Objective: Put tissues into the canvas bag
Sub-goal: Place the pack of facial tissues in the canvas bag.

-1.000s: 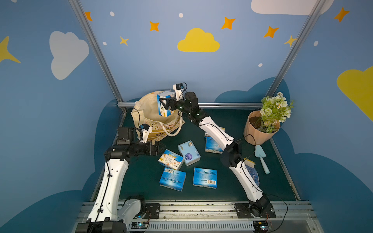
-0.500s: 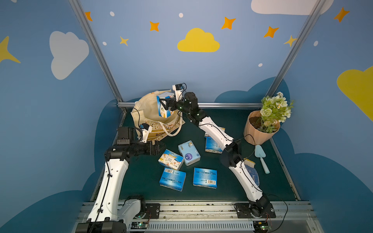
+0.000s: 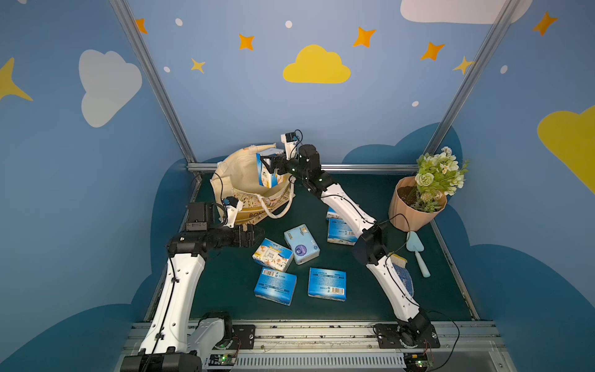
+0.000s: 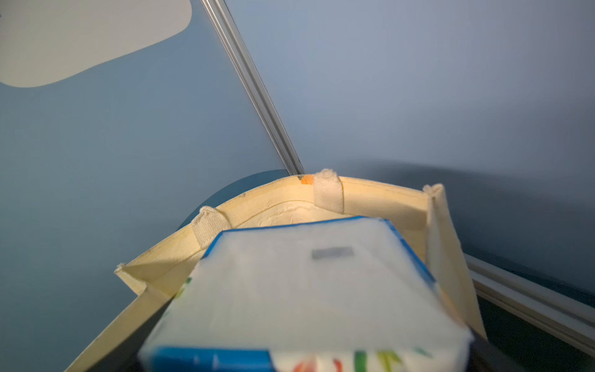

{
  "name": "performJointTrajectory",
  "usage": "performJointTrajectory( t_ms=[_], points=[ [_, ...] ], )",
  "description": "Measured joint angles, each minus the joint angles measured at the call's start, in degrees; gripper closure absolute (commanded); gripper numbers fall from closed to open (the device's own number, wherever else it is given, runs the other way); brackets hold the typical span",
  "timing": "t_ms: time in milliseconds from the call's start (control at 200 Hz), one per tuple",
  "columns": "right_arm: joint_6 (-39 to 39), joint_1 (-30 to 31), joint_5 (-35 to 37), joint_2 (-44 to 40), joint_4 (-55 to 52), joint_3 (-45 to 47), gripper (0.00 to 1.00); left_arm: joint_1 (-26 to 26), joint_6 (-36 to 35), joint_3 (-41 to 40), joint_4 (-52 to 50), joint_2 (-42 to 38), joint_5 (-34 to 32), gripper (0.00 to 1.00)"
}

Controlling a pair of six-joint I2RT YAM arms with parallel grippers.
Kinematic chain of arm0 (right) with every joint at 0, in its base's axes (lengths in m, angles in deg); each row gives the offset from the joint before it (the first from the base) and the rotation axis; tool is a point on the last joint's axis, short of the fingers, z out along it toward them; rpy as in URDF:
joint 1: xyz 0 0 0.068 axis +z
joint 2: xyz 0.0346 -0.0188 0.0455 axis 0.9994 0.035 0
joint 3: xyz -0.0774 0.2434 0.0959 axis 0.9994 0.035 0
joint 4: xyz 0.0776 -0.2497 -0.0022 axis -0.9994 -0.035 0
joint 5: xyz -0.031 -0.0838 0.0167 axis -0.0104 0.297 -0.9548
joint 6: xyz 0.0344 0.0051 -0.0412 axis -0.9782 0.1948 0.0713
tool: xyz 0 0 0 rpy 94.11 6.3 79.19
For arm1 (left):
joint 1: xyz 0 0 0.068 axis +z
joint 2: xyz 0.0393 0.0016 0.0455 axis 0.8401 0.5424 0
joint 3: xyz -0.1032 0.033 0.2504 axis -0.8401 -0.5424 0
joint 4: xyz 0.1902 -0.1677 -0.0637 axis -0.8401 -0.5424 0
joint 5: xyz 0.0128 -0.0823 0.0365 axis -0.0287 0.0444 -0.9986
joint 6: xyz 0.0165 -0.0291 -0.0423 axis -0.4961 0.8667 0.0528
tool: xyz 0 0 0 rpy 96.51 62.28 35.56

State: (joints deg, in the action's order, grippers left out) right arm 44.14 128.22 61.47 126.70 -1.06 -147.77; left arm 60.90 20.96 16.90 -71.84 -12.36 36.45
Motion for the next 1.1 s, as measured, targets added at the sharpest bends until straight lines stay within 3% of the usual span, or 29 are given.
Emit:
performJointTrajectory(
  t_ms=[190, 426, 701, 911, 1101],
  points=[
    [0.00, -0.20, -0.72, 0.00, 0.00, 0.00, 0.03, 0.00, 0.09, 2.95, -2.23, 1.05, 0.00, 0.00],
    [0.48, 0.68, -2.95, -0.04, -0.39, 0.02, 0.03, 0.00, 0.68, 20.35, -5.33, 6.25, -0.85, 0.00],
    [0.52, 1.07, -3.43, -0.15, -0.66, 0.00, 0.03, 0.04, 7.37, 39.12, -3.32, 16.68, -5.62, 0.00],
    [-1.66, 0.66, -3.67, -0.74, -0.52, 0.00, 0.03, 0.09, 8.15, 41.35, -0.63, 23.52, -10.82, 0.00],
    [-3.08, 0.20, -4.09, -0.94, -0.20, 0.00, 0.03, 0.11, 9.01, 39.63, 1.22, 23.74, -11.41, 0.00]
  ],
)
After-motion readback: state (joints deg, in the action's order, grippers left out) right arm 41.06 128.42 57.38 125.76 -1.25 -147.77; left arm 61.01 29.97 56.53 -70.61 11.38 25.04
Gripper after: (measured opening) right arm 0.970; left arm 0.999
